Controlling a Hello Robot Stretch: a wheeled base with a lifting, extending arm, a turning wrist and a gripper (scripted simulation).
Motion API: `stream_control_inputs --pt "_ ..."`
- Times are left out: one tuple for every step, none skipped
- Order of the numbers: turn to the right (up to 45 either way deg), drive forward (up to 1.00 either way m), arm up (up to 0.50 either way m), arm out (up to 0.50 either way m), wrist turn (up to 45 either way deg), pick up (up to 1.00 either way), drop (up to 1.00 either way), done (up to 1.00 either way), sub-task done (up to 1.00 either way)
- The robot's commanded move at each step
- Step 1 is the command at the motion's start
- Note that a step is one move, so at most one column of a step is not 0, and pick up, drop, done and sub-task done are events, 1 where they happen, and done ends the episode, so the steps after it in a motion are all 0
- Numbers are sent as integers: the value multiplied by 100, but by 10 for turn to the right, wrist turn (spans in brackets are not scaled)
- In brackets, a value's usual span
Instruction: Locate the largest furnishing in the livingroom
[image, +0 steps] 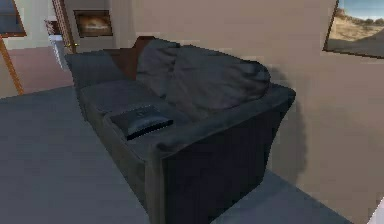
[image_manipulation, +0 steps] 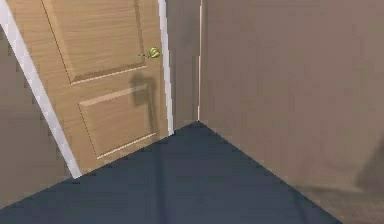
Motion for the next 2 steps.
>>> stream_control_inputs --pt "-90 0 0 0 0 0 0 0 0" --pt "0 0 0 0 0 0 0 100 0"
